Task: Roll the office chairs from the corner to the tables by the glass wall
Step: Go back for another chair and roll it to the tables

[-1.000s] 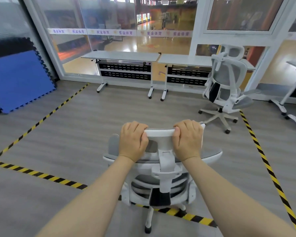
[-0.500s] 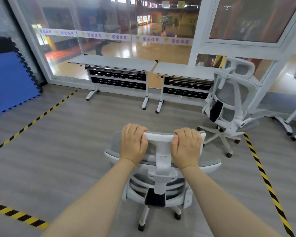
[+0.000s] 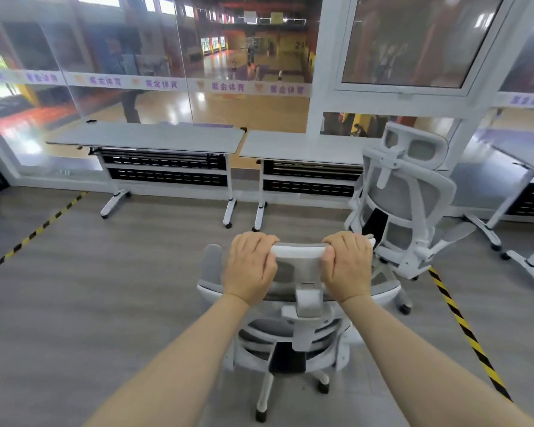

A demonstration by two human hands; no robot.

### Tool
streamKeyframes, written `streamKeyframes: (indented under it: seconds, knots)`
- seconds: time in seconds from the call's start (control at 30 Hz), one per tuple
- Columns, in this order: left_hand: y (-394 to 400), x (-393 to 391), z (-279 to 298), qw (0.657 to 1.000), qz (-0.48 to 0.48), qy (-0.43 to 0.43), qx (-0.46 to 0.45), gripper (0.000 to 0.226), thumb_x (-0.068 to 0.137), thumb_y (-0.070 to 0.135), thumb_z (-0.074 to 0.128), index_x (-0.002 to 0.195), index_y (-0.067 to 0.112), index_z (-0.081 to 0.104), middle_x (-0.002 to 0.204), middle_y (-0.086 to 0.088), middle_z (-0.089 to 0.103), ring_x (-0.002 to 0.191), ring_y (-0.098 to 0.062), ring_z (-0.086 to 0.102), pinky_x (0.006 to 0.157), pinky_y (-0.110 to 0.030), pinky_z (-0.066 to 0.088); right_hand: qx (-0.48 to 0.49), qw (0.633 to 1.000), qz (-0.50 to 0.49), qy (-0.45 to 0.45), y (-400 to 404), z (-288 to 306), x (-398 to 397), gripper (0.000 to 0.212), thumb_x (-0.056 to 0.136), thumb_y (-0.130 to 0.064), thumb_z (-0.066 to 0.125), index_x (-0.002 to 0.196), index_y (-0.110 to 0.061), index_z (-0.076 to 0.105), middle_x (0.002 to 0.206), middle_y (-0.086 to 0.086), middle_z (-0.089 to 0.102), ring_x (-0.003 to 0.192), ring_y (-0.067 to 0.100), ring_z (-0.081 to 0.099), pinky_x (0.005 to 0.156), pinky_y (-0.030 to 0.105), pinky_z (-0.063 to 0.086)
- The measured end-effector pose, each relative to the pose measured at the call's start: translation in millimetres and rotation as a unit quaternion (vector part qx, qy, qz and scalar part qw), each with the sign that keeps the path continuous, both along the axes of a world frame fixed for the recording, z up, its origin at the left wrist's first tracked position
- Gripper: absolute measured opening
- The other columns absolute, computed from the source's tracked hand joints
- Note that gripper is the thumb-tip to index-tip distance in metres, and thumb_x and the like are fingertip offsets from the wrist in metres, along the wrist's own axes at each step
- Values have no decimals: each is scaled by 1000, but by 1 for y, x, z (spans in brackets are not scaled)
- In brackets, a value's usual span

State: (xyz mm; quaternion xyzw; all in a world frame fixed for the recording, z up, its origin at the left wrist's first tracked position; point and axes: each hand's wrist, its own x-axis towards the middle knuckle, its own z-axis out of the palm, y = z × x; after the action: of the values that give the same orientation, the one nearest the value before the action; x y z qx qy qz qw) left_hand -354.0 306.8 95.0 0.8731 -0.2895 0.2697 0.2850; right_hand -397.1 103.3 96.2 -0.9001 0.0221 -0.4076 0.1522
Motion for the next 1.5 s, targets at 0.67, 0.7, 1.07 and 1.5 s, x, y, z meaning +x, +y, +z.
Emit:
streamKeyframes:
  seconds: [0.67, 0.7, 1.07, 1.5]
  knots:
    - [-148, 377, 1, 999, 52, -10, 0, 33, 91, 27, 34, 111, 16, 58, 105, -1, 56, 98, -20, 47, 93, -33, 35, -8, 998, 55, 41, -155, 14, 391, 32, 92, -28, 29, 86, -15, 57, 85, -1, 52, 83, 20, 42, 88, 36, 32]
    - [-154, 391, 3, 998, 57, -1, 7, 33, 92, 27, 34, 112, 16, 58, 106, 0, 56, 98, -20, 47, 93, -34, 35, -9, 996, 68, 56, -163, 18, 406, 33, 93, -28, 28, 88, -16, 58, 86, -3, 53, 85, 19, 43, 92, 35, 31]
    - [-188, 464, 17, 984, 100, 128, 68, 60, 88, 27, 52, 145, 15, 39, 152, -5, 36, 141, -25, 29, 115, -39, 22, 191, 938, 159, 242, -193, 28, 474, 50, 95, -18, 47, 144, -17, 39, 153, 2, 35, 142, 20, 29, 117, 37, 26]
    - [-84, 369, -26, 957, 170, 223, 71, 52, 82, 31, 48, 132, 18, 52, 136, 1, 53, 130, -20, 44, 108, -33, 30, 118, 882, 252, 381, -86, -12, 418, 46, 94, -21, 51, 139, -22, 41, 139, -1, 45, 131, 16, 39, 109, 33, 36]
